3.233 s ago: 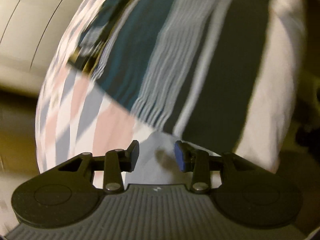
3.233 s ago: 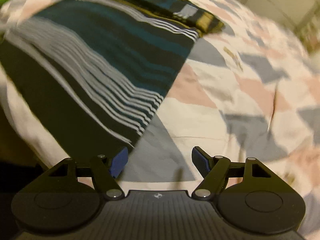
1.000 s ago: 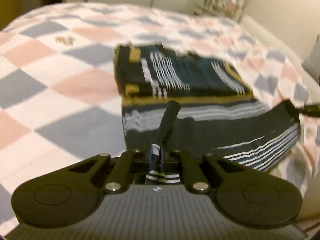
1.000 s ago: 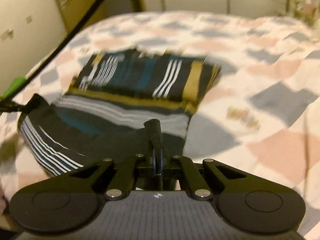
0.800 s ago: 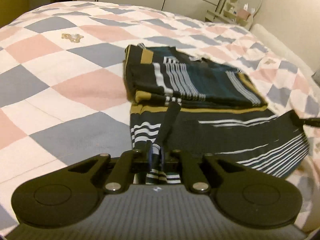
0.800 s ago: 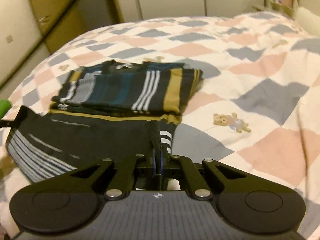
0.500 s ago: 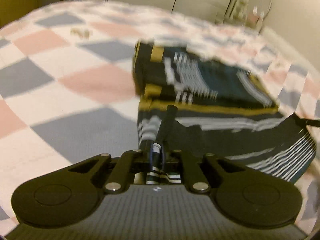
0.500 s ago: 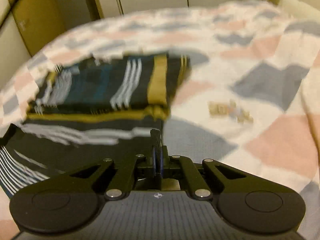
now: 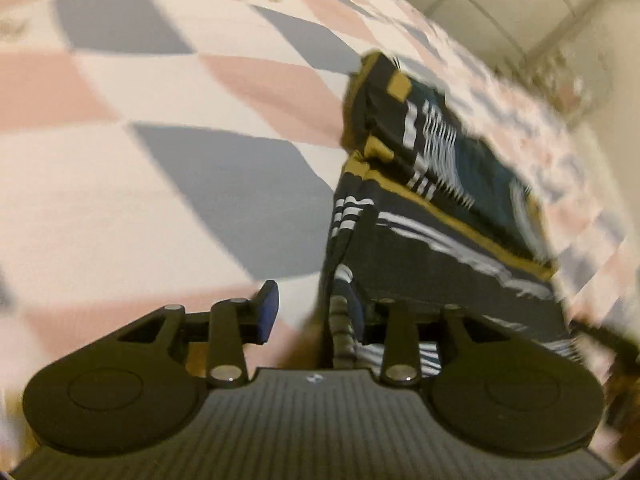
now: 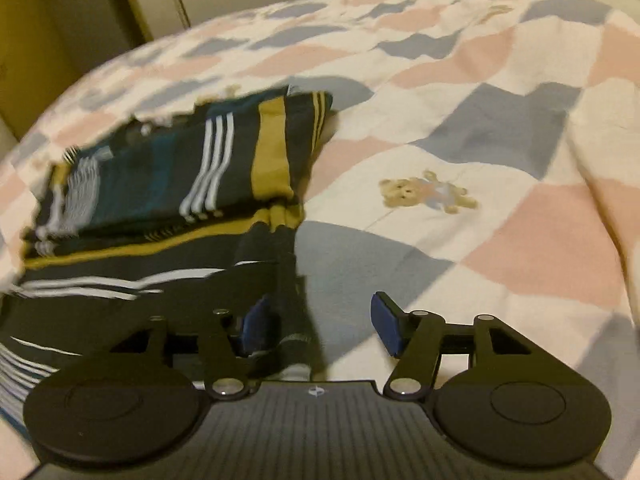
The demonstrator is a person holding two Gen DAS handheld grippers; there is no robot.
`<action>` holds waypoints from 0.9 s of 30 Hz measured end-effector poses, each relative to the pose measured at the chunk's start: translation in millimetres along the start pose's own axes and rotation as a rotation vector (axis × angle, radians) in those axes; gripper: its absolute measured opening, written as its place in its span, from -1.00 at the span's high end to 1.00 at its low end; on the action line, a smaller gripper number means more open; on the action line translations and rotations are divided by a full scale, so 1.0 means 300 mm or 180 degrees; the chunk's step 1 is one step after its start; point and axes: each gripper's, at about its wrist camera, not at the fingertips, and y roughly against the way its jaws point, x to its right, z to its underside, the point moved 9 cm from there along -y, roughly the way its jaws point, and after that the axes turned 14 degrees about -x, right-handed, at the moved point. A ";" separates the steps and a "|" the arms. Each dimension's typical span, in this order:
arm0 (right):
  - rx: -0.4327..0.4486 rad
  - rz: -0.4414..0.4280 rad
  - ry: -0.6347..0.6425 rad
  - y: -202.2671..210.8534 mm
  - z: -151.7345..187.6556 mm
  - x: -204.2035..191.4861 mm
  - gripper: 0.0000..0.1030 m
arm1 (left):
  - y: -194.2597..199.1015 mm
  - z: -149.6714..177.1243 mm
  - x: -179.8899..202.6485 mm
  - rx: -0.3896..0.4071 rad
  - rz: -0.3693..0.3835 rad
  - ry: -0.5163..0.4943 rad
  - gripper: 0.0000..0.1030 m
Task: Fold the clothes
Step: 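Open both grippers and release the folded hem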
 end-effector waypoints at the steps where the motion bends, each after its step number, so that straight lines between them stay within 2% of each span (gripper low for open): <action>1: 0.0026 -0.0102 -0.0082 0.034 0.025 0.006 -0.18 | 0.022 0.022 0.001 -0.0005 0.0092 0.0057 0.38; 3: 0.0046 -0.0275 -0.0244 0.097 0.086 0.020 -0.19 | 0.052 0.068 0.010 -0.0027 0.0285 0.0152 0.30; 4: 0.0045 -0.0358 -0.0316 0.122 0.119 0.024 -0.19 | 0.057 0.091 0.016 -0.0037 0.0376 0.0195 0.17; 6: 0.0019 -0.0517 -0.0435 0.155 0.191 0.023 -0.20 | 0.039 0.123 0.032 -0.0073 0.0465 0.0197 0.12; 8: -0.0015 -0.0631 -0.0559 0.159 0.255 0.024 -0.20 | 0.000 0.142 0.053 -0.0095 0.0410 0.0098 0.25; 9: -0.0028 -0.0677 -0.0614 0.147 0.276 0.024 -0.20 | -0.010 0.147 0.060 -0.0086 0.0335 0.0014 0.60; 10: -0.0036 -0.0734 -0.0648 0.132 0.288 0.021 -0.14 | -0.014 0.152 0.065 -0.0067 0.0244 -0.0083 0.91; 11: -0.0046 -0.0755 -0.0653 0.118 0.295 0.019 -0.03 | -0.018 0.156 0.070 -0.0049 0.0153 -0.0179 0.91; 12: -0.0058 -0.0732 -0.0623 0.105 0.295 0.017 0.45 | -0.008 0.159 0.072 -0.0026 0.0110 -0.0240 0.92; 13: -0.0098 -0.0711 -0.0582 0.095 0.291 0.015 0.71 | 0.004 0.164 0.063 -0.0028 0.0036 -0.0294 0.92; 16: -0.0197 -0.0557 -0.0388 0.103 0.280 0.010 0.76 | -0.007 0.193 0.018 -0.0186 -0.0326 -0.0467 0.83; 18: -0.0355 -0.0414 -0.0381 0.069 0.297 0.026 0.76 | -0.053 0.208 0.021 -0.0282 -0.0520 -0.0635 0.80; 20: -0.0479 -0.0323 -0.0399 0.016 0.324 0.037 0.72 | -0.064 0.201 0.050 -0.0272 -0.0780 -0.0872 0.66; 22: -0.0402 -0.0234 -0.0349 0.037 0.317 0.027 0.49 | -0.033 0.199 0.070 -0.0219 -0.0984 -0.1033 0.40; 23: -0.0344 -0.0187 -0.0321 0.058 0.311 0.022 0.42 | -0.010 0.202 0.075 -0.0188 -0.1053 -0.1074 0.39; 24: -0.0287 -0.0140 -0.0294 0.079 0.305 0.016 0.20 | 0.016 0.208 0.078 -0.0155 -0.1086 -0.1077 0.39; 25: -0.0229 -0.0093 -0.0266 0.101 0.299 0.011 0.10 | 0.039 0.215 0.082 -0.0115 -0.1127 -0.1070 0.42; 27: -0.0113 0.0001 -0.0210 0.144 0.287 0.000 0.01 | 0.082 0.226 0.109 0.0055 -0.1263 -0.1118 0.58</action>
